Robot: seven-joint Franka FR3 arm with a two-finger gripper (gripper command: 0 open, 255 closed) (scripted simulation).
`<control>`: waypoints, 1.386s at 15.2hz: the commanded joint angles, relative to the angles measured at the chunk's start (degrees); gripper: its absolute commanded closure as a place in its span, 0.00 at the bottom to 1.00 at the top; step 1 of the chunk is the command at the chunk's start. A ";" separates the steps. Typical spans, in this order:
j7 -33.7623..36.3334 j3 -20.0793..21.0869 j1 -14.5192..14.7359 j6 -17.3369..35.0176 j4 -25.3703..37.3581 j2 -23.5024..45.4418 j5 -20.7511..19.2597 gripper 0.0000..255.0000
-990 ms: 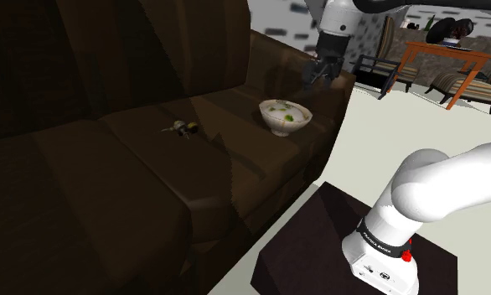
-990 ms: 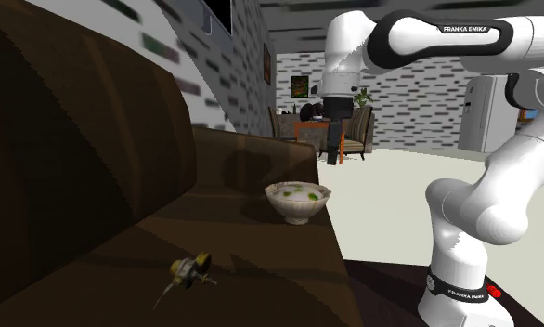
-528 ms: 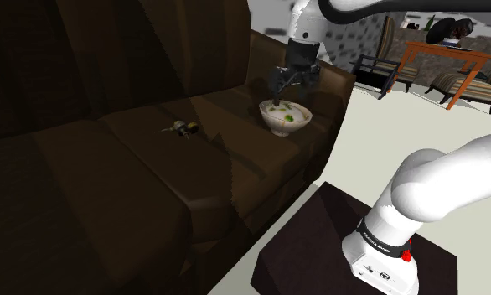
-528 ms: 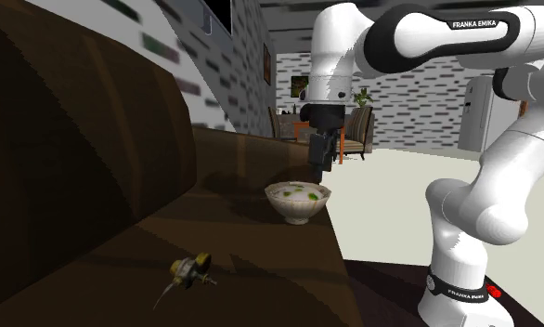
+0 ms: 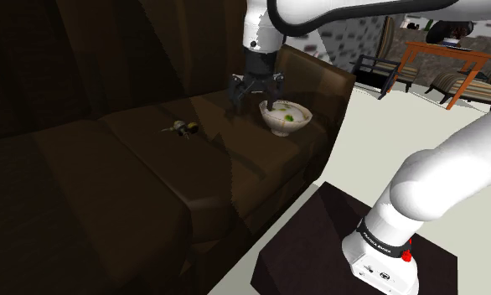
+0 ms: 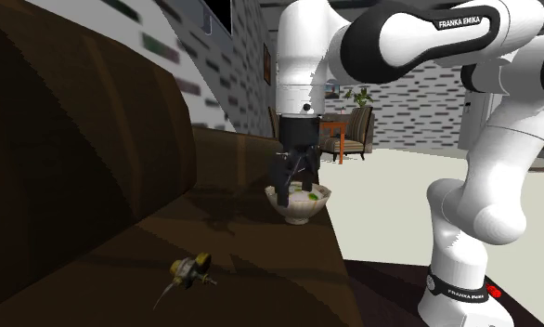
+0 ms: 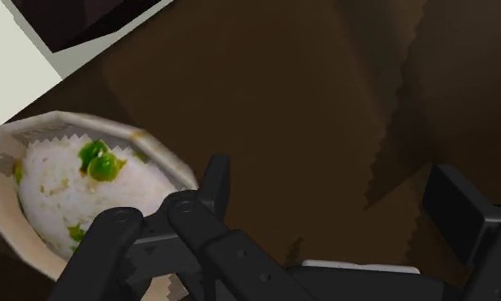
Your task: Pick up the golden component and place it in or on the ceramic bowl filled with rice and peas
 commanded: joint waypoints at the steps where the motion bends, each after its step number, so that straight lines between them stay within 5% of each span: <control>1: 5.66 2.57 -0.51 0.83 3.09 4.37 -1.09 0.00; 8: 24.97 8.89 0.06 0.53 17.93 22.61 -9.62 0.00; 16: 42.22 7.94 8.75 -6.42 43.06 45.88 -21.10 0.00; 21: 42.49 7.62 8.01 -2.47 38.82 45.59 -21.09 0.00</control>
